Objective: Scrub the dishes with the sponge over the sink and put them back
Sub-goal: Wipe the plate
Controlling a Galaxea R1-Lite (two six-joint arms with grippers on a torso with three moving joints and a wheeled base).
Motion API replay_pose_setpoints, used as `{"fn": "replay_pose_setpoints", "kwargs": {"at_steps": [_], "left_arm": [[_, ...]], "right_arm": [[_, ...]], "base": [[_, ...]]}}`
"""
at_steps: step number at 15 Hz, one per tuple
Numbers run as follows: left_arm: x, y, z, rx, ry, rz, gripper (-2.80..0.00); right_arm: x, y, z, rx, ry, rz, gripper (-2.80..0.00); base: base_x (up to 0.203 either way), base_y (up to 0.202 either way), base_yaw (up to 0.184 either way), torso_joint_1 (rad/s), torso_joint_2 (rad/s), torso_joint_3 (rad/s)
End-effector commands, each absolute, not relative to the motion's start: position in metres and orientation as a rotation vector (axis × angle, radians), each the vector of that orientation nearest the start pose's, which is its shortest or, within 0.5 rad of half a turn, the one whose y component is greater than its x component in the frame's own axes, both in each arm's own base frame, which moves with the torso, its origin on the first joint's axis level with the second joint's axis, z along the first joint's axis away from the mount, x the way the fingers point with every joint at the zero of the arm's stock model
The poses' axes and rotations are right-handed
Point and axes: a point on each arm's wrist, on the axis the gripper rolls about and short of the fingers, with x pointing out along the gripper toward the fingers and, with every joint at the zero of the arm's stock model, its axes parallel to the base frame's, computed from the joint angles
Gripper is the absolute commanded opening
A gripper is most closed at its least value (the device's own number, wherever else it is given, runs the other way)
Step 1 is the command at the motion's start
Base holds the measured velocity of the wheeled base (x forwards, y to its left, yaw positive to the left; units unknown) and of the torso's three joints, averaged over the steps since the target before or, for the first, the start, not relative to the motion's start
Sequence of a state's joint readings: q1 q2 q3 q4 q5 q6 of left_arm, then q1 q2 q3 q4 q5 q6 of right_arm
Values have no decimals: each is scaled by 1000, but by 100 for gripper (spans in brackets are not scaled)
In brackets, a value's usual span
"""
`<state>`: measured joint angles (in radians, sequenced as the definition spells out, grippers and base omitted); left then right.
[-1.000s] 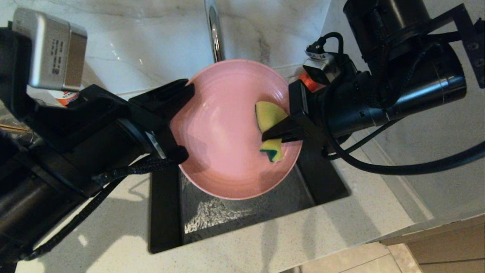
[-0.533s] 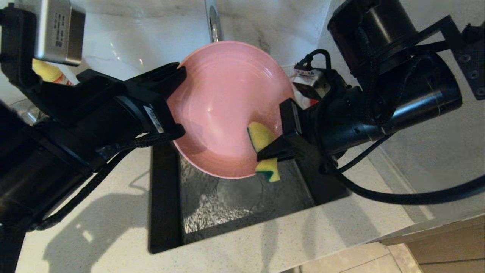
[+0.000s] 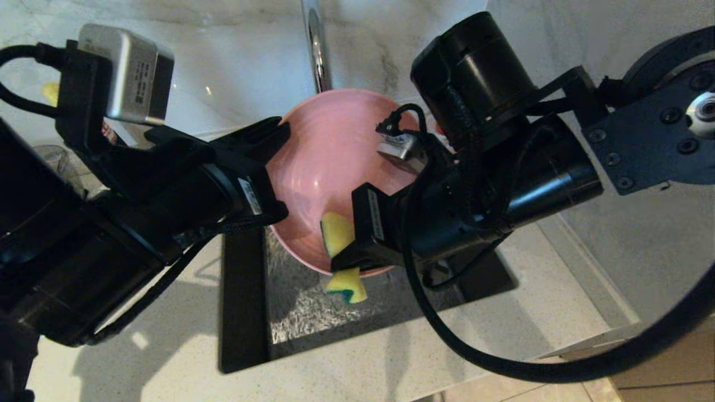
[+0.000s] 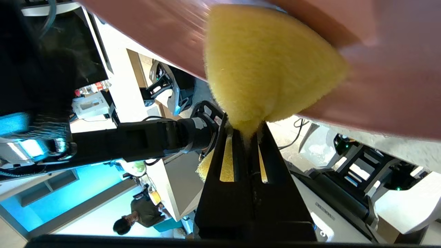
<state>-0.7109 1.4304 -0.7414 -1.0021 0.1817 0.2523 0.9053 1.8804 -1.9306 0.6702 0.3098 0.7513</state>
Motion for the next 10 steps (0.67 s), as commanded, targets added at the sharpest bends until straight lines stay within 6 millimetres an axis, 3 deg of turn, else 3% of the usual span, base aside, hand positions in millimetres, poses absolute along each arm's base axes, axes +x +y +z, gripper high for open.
{"fn": "replay_pose_setpoints", "kwargs": {"at_steps": [1,5,10], "left_arm": [[183,-156,266,122,-321,-498,-280],[175,-153,252,141,-283,-528,-280],[160,-147,247,136,-287,-559,-280]], "right_arm": [[213,284,302,441,1039,864,-280],[216,282,309,463,985,883,-280],[231,247,329,525,897,826,-280]], "base": [[0,0,0,0,0,0],[0,0,0,0,0,0],[0,0,0,0,0,0]]}}
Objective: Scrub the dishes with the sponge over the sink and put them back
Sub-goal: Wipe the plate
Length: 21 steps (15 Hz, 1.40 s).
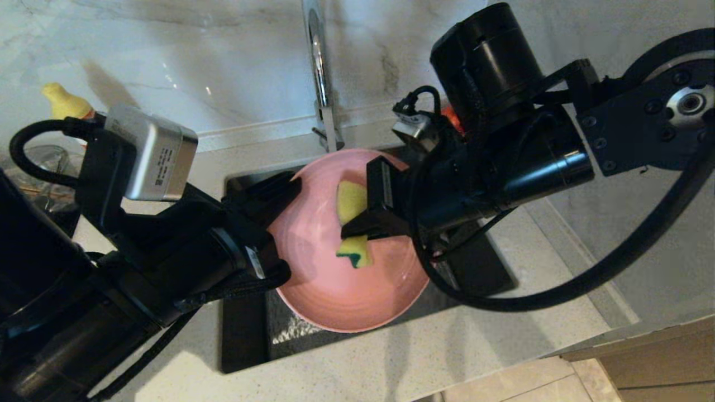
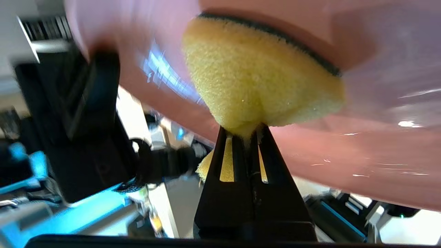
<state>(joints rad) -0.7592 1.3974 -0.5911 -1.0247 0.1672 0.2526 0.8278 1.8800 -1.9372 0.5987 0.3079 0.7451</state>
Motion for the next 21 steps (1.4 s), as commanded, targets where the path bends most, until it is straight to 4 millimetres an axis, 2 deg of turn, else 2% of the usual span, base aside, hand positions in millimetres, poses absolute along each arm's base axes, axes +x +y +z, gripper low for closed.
{"fn": "replay_pose_setpoints", "kwargs": {"at_steps": [1,3,5,9,13,16,19,21], "left_arm": [[159,-146,247,136,-287,-559,-280],[154,-142,245,137,-284,-558,-280],[160,-140,250,114,-291,-524,-280],[185,-134,247,60,-227,-446,-280],[204,-141,227,0,-104,-415,-280],[214,-142,215,-100,38,-379,-280],[221,-133,203,-185,180,-319,-280],[236,-129,190,-253,263,-259,-280]], "right_arm": [[231,242,332,530,889,818,-280],[235,223,339,550,871,775,-280],[230,213,338,543,911,741,-280],[203,203,338,484,985,741,-280],[168,177,356,458,922,805,-280],[149,160,354,451,922,806,-280],[143,152,342,417,903,729,-280],[144,150,336,362,879,680,-280]], "base": [[0,0,0,0,0,0],[0,0,0,0,0,0],[0,0,0,0,0,0],[0,0,0,0,0,0],[0,0,0,0,0,0],[0,0,0,0,0,0],[0,0,0,0,0,0],[0,0,0,0,0,0]]}}
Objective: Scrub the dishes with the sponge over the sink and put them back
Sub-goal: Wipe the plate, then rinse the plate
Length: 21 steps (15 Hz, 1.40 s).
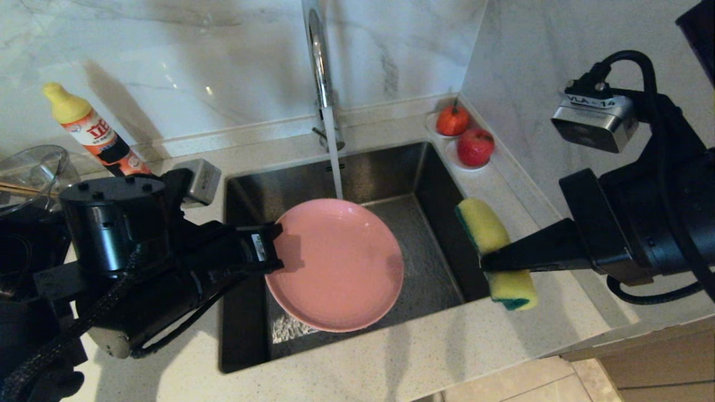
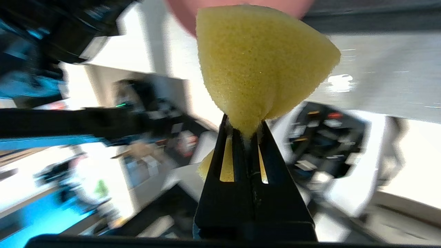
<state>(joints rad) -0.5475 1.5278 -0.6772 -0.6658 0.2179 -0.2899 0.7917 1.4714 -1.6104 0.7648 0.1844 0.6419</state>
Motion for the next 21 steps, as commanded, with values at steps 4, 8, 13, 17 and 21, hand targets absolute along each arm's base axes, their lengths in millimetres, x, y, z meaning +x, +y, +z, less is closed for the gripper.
{"fn": "replay_pose_setpoints", "kwargs": {"at_steps": [4,8,13,17,21], "left_arm": [[283,-121,178,-354,297,-140,-280],[314,-131,176,-522,306,-178,-280],[340,-142,174,-619,300,-309,-280],[353,-142,170,-628,217,-348,-280],[361,-127,170,-519,99,-339,-280]], "right_arm": [[139,145,331,309,866,666,-280],[132,137,315,243,891,658,-280],[125,130,307,222,909,658,-280],[121,127,305,221,911,659,-280],[123,128,300,216,927,656,-280]], "base": [[0,0,0,0,0,0],[0,0,0,0,0,0],[0,0,0,0,0,0],[0,0,0,0,0,0],[0,0,0,0,0,0]]}}
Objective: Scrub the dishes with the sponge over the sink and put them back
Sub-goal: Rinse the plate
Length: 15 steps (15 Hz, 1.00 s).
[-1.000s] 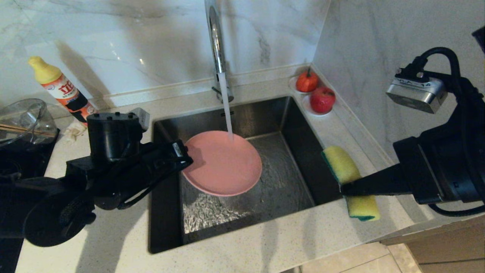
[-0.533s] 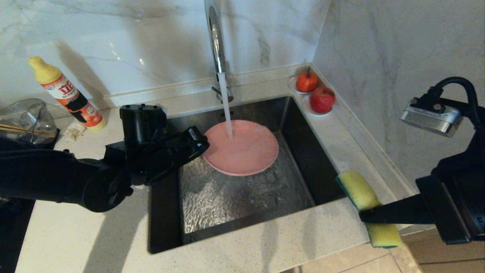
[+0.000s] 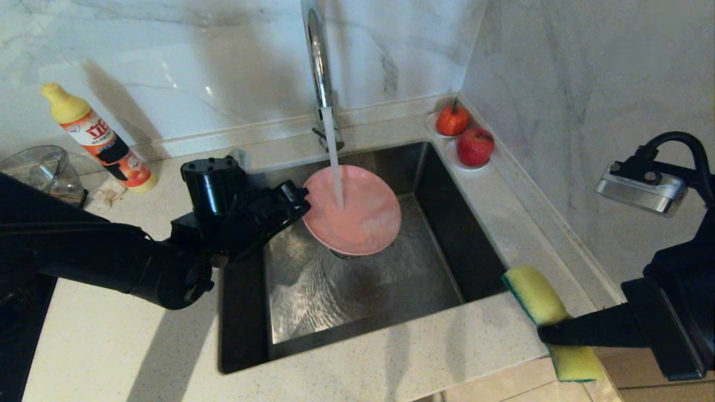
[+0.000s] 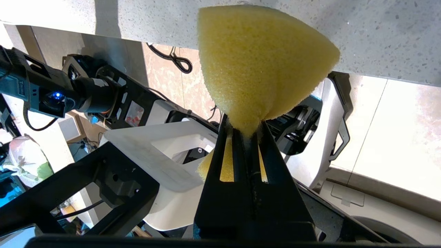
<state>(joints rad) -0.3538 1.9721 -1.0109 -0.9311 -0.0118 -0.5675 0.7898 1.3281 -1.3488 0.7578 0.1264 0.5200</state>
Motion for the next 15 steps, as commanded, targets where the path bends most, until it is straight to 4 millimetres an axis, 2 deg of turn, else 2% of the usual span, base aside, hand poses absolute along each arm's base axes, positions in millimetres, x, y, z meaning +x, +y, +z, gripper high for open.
{"fn": "replay_pose_setpoints", "kwargs": {"at_steps": [1,7,9,15], "left_arm": [[362,-121,174,-486,60,-335,-280],[348,-112,204,-485,-57,-388,-280],[347,-111,203,-447,-59,-381,-280],[326,-86,191,-65,-82,-302,-280]], "right_arm": [[123,129,301,218,926,662,-280],[120,129,301,215,923,675,-280],[119,127,303,217,914,675,-280],[119,127,302,223,920,666,-280]], "base": [[0,0,0,0,0,0],[0,0,0,0,0,0],[0,0,0,0,0,0],[0,0,0,0,0,0]]}}
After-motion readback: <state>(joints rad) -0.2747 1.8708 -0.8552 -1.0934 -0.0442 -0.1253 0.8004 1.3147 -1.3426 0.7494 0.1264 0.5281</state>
